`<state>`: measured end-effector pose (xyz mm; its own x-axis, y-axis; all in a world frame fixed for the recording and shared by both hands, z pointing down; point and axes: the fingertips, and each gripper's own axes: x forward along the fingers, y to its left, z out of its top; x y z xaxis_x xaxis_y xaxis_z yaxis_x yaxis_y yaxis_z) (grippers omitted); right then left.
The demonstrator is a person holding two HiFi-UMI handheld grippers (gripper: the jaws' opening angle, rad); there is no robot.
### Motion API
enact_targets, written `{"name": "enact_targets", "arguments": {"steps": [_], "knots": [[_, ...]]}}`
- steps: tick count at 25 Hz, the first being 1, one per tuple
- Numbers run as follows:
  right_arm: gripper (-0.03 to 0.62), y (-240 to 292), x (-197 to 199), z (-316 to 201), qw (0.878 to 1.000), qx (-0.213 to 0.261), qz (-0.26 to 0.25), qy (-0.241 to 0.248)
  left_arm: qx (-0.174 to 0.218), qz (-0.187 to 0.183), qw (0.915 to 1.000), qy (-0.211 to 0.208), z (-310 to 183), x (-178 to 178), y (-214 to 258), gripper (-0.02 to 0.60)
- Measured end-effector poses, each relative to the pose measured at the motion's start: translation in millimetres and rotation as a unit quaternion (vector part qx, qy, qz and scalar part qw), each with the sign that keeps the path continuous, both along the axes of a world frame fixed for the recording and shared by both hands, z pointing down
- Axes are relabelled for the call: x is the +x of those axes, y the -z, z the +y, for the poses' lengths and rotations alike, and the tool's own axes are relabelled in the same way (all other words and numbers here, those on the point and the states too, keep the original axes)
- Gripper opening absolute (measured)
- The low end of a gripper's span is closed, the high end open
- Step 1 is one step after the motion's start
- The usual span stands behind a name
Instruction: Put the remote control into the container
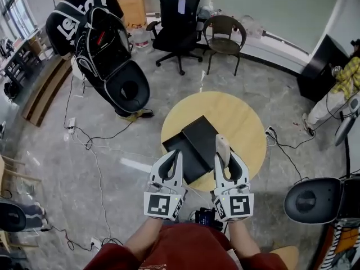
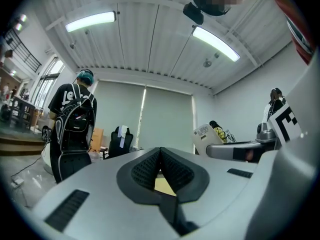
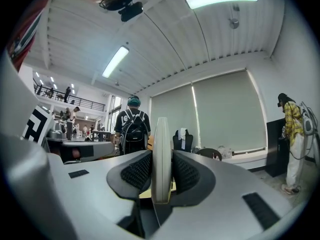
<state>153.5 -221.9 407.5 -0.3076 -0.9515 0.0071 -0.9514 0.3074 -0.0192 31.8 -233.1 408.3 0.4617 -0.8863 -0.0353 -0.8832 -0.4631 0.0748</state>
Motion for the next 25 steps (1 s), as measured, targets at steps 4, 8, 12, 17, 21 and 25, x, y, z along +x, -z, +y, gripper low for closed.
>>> {"name": "enact_targets", "arguments": {"steps": [4,8,12,17,21,25], "knots": [[0.132,3,-17,-24,1.0,0.004,0.008,-0.029,0.004,0.007,0.9994,-0.033,-27,-14,1,0.015],[0.132,5,-29,-46,0.998,0.009,0.017,-0.053,0.01,0.009,0.998,-0.062,-54,-26,1,0.015],[0.132,-1,-45,-59,0.997,-0.001,0.023,-0.077,0.004,0.012,0.9962,-0.086,-77,-40,-4,0.015],[0.132,-11,-49,-66,0.995,-0.014,0.026,-0.093,-0.003,0.013,0.9942,-0.107,-91,-38,-10,0.015],[0.132,-16,-45,-66,0.995,-0.027,0.021,-0.096,-0.013,0.013,0.9946,-0.103,-94,-36,-15,0.015],[0.132,-20,-41,-71,0.996,-0.033,0.027,-0.078,-0.011,0.016,0.9963,-0.084,-99,-36,-13,0.015]]}}
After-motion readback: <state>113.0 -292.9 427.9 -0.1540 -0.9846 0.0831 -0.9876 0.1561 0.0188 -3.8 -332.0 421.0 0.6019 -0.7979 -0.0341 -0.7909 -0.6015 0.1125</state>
